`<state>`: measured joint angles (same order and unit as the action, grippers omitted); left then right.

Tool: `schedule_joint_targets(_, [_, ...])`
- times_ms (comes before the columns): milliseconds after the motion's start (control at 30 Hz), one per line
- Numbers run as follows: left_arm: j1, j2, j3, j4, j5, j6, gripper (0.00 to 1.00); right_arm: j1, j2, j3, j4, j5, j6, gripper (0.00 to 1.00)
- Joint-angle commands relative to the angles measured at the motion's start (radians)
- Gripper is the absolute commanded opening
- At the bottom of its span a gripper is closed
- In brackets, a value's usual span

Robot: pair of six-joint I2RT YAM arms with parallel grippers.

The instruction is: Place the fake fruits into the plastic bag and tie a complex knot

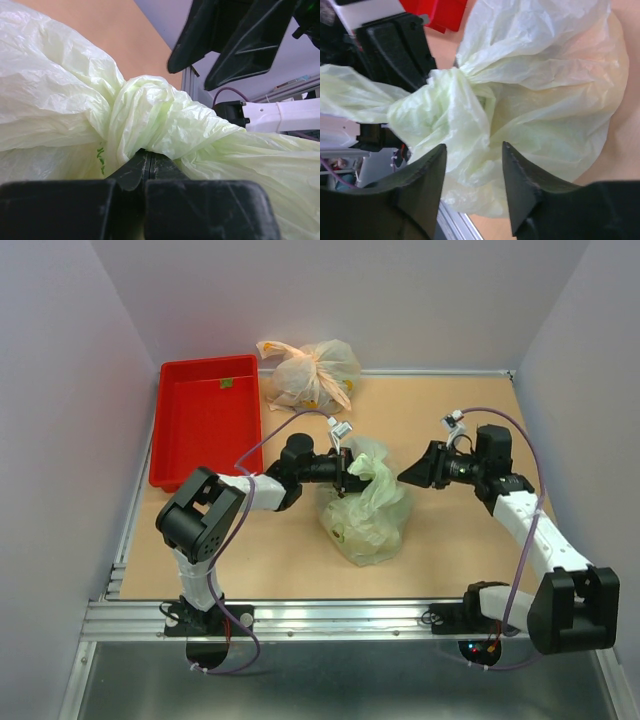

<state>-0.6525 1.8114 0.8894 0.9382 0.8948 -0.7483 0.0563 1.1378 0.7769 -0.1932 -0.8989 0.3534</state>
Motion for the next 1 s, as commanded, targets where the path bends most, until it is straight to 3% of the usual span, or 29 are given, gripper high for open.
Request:
schedule_joint_targets(0, [-0.004, -0.024, 0.016, 0.06, 0.026, 0.009, 0.0, 0.053, 0.065, -0.042, 0.077, 0.035, -0.004, 0.56])
schedule_joint_targets(67, [-0.006, -0.021, 0.02, 0.065, 0.035, -0.002, 0.0, 0.086, 0.085, -0.07, 0.084, 0.058, -0.01, 0.61])
schedule_joint_targets(133, [-0.009, -0.024, 0.02, 0.071, 0.026, -0.002, 0.0, 0.099, 0.091, -0.088, 0.147, 0.063, 0.022, 0.59])
schedule_joint_targets(200, [-0.012, -0.023, 0.011, 0.073, 0.021, -0.003, 0.0, 0.118, 0.089, -0.108, 0.233, 0.064, 0.073, 0.42])
schedule_joint_targets(367, [-0.015, -0.015, 0.011, 0.036, -0.017, 0.009, 0.0, 0.138, 0.048, -0.12, 0.325, 0.006, 0.15, 0.17])
schedule_joint_targets(533, [-0.016, 0.014, 0.037, -0.001, -0.05, 0.037, 0.0, 0.18, -0.032, -0.148, 0.368, -0.032, 0.157, 0.07])
schedule_joint_targets(633, [-0.024, 0.037, 0.052, 0.066, -0.033, -0.006, 0.0, 0.224, -0.018, -0.162, 0.37, -0.028, 0.15, 0.02])
schedule_joint_targets(900, [-0.042, 0.066, 0.062, 0.353, 0.001, -0.226, 0.0, 0.275, 0.093, -0.186, 0.351, 0.018, 0.115, 0.02])
schedule_joint_targets(933, [-0.042, 0.06, 0.056, 0.366, 0.007, -0.232, 0.0, 0.275, 0.088, -0.183, 0.336, 0.028, 0.102, 0.06])
schedule_joint_targets(967, [-0.042, 0.045, 0.043, 0.37, 0.012, -0.238, 0.0, 0.274, 0.073, -0.174, 0.319, 0.049, 0.092, 0.17])
